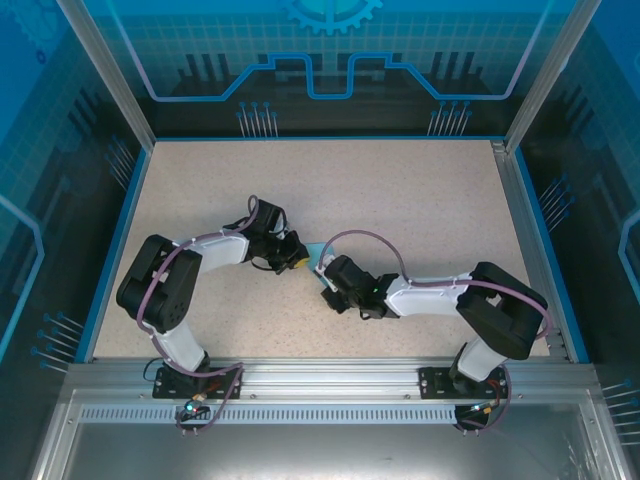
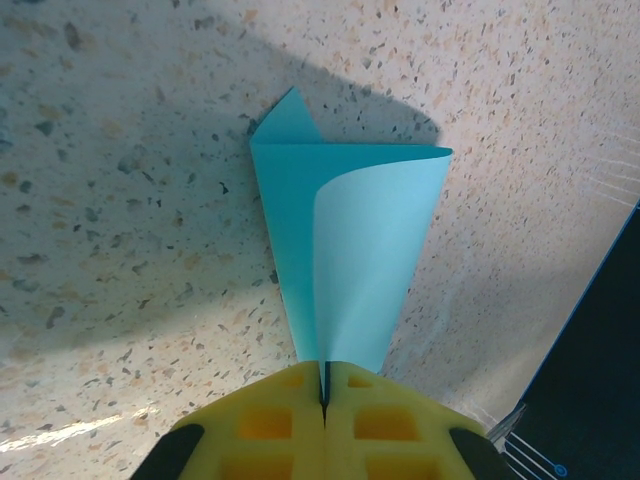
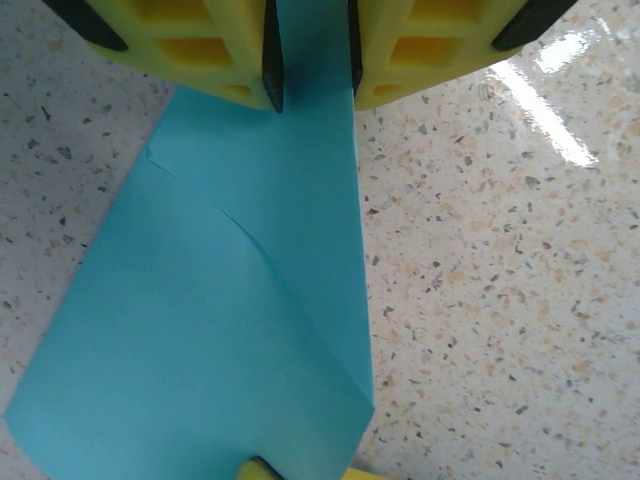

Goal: Fold a paper plane with a square sheet of paper (pick it up from the middle)
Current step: Fold the wing for the fifth time at the center of the table.

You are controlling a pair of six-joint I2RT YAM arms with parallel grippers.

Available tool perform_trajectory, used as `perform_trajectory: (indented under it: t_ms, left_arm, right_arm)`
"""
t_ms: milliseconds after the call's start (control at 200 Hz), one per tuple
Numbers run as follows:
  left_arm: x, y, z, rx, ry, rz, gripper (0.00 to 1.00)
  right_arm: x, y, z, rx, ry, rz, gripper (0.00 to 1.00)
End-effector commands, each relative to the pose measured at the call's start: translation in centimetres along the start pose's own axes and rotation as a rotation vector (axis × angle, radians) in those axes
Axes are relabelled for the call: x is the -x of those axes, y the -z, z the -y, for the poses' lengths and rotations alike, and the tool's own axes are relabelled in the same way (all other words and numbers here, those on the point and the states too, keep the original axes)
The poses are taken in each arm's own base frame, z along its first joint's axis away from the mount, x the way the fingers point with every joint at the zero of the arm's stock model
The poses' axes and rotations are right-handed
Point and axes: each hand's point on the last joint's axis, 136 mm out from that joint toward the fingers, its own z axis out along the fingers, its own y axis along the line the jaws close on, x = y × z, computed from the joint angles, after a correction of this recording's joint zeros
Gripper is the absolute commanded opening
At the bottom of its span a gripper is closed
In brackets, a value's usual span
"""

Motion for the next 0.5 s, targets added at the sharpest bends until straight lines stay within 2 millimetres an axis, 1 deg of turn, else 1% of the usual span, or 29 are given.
perform_trajectory:
  t_ms: [0,35,285,425,495]
  left_arm:
    - [-0.5,0.06,1.0,-0.019,0.013,-0.037,0.02]
    - [-0.48,0.07,1.02,-0.019,0.01,-0.036,0.02]
    - [-0.61,0.07,0.91,-0.017,0.01,-0.04,0.01]
    - [-0.53,0.14,0.97,-0.016,0.009,-0.036,0.02]
    - [-0.49,0.23,0.94,-0.016,0.011,-0.034,0.05]
  right_arm:
    - [0.12,-0.16,0.05,-0.044,0.03,-0.012,0.26]
    - [-0.12,-0.22,0.1,-0.051,0.035,-0.017,0.26]
    - [-0.14,-0.24,0.36,-0.071,0.031,-0.015,0.23]
    - [0.02,-0.15,0.37,-0.069,0.028,-0.01,0.17]
    - [0.06,-0.15,0.3,-0.065,0.029,-0.01,0.13]
